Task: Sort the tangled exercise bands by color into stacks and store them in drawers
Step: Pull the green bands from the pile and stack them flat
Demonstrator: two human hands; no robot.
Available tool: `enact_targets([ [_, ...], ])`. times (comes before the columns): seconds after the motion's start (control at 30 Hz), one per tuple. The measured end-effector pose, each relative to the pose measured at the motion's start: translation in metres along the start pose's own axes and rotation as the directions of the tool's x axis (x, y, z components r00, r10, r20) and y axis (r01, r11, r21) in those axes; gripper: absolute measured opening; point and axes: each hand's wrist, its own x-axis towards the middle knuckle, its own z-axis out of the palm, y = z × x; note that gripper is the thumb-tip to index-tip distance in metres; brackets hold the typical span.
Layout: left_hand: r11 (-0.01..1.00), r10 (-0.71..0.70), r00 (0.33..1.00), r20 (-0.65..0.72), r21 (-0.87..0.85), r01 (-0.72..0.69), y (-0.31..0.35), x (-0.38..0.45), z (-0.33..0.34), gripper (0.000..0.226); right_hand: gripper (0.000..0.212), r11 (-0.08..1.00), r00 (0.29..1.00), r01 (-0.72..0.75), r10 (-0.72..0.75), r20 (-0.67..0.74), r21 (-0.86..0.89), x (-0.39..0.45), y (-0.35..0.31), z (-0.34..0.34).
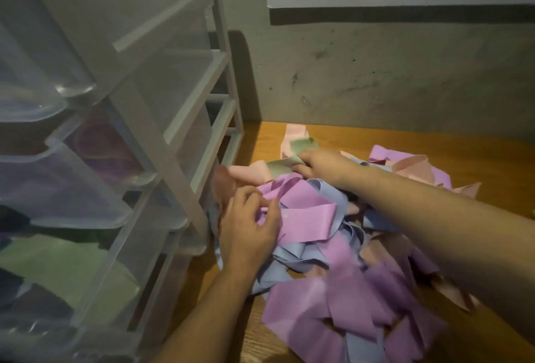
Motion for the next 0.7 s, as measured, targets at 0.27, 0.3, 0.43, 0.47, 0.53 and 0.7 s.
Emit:
enact_targets([
  [0.27, 0.987, 0.120, 0.993, -0.001, 0.104, -0.120, 0.033, 0.001, -0.018, 0.028, 0.023, 0.987, 0.983, -0.098, 0.115, -0.142, 0.127, -0.089, -0.004, -0.025],
  [0.3, 0.981, 0.141, 0.990, -0.006, 0.133, -0.138, 0.038, 0.000, -0.021, 0.026, 0.024, 0.988, 0.982, -0.096, 0.113, -0.150, 0.118, -0.101, -0.006, -0.026],
  [0.43, 0.962, 0.240, 0.970, -0.023, 0.142, -0.235, 0.062, -0.014, -0.027, 0.029, 0.023, 0.994, 0.981, -0.049, 0.066, -0.183, 0.094, -0.146, -0.012, -0.025],
  [0.47, 0.957, 0.269, 0.963, -0.002, 0.114, -0.267, 0.066, -0.017, -0.028, 0.030, 0.021, 0.995, 0.978, -0.049, 0.066, -0.198, 0.091, -0.156, -0.015, -0.025],
  [0.53, 0.938, 0.329, 0.938, 0.112, 0.079, -0.338, 0.072, -0.021, -0.030, 0.033, 0.016, 0.992, 0.969, -0.046, 0.073, -0.236, 0.120, -0.174, -0.020, -0.025],
  [0.7, 0.860, 0.382, 0.812, 0.441, 0.153, -0.487, 0.077, -0.035, -0.036, 0.043, 0.025, 0.996, 0.960, -0.018, 0.042, -0.275, 0.091, -0.212, -0.033, -0.033],
])
